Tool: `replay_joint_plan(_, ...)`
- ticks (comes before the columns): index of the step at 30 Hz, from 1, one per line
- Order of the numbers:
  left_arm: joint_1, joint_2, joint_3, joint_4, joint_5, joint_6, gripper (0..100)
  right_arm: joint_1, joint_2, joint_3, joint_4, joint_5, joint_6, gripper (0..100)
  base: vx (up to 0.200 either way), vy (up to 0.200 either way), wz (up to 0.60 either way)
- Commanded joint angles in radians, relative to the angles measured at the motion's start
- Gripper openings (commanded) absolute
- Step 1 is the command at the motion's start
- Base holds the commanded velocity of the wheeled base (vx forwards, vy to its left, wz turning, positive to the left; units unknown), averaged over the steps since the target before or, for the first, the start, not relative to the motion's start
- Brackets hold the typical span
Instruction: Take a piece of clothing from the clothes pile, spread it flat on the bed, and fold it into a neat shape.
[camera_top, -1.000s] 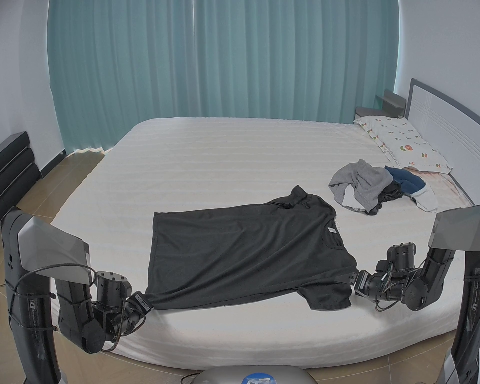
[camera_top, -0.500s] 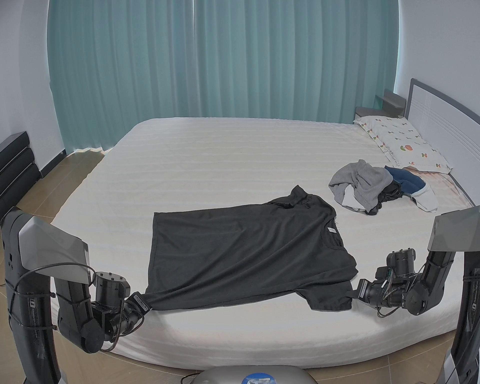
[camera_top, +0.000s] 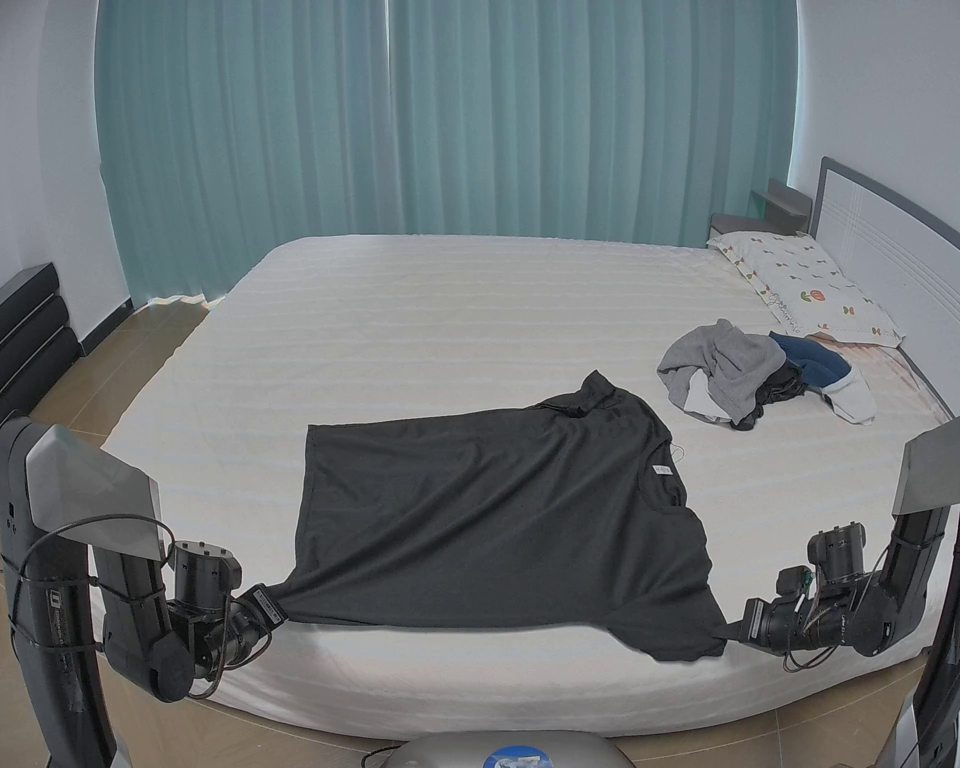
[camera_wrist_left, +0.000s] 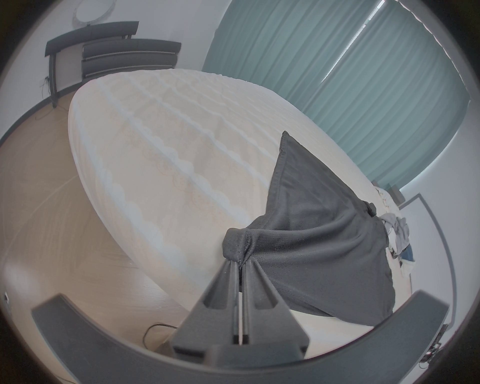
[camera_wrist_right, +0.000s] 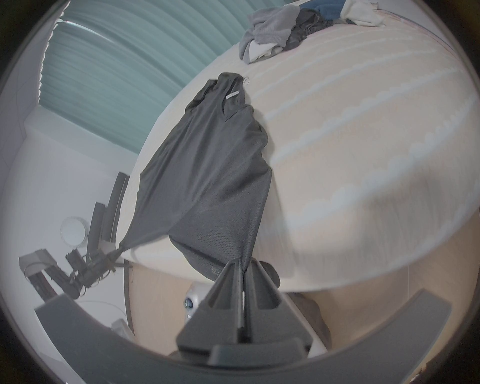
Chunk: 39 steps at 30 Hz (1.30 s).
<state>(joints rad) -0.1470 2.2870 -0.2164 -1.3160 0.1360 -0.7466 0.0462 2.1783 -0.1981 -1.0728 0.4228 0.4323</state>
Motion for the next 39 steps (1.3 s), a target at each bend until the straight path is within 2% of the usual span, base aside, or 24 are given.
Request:
replay_joint_plan(1, 0.02, -0.029, 0.042, 0.001, 0.001, 0.044, 0, 0.008, -0.034, 0.071, -0.003, 0.011, -0.029, 0, 0.0, 0.0, 0.0)
replay_joint_plan(2, 0.02, -0.046, 0.063, 0.006, 0.001, 0.076, 0, 0.014, -0.041, 0.108, -0.004, 0.011, -0.053, 0, 0.0, 0.0, 0.0)
replay_joint_plan(7, 0.02, -0.044, 0.084, 0.011, 0.001, 0.108, 0, 0.021, -0.052, 0.158, -0.016, 0.011, -0.084, 0, 0.0, 0.0, 0.0)
replay_joint_plan(11, -0.011, -0.034, 0.13, 0.009, -0.001, 0.15, 0, 0.02, -0.046, 0.192, -0.018, 0.01, -0.109, 0, 0.0, 0.0, 0.0)
replay_joint_plan(16, -0.066, 0.005, 0.161, 0.0, 0.001, 0.161, 0, 0.02, -0.034, 0.198, -0.009, 0.002, -0.142, 0, 0.0, 0.0, 0.0)
replay_joint_plan(28, -0.074, 0.034, 0.15, -0.002, -0.001, 0.156, 0, 0.017, 0.009, 0.16, -0.026, -0.002, -0.142, 0, 0.0, 0.0, 0.0)
replay_joint_plan(29, -0.074, 0.035, 0.15, -0.002, -0.001, 0.156, 100, 0.017, 0.011, 0.16, -0.026, -0.002, -0.142, 100, 0.0, 0.0, 0.0)
replay_joint_plan(35, -0.075, 0.042, 0.147, -0.003, -0.009, 0.153, 100, 0.015, 0.014, 0.154, -0.058, -0.004, -0.136, 100, 0.0, 0.0, 0.0)
replay_joint_plan(39, -0.069, 0.026, 0.14, -0.003, -0.009, 0.15, 100, -0.008, -0.005, 0.152, -0.136, -0.004, -0.129, 100, 0.0, 0.0, 0.0)
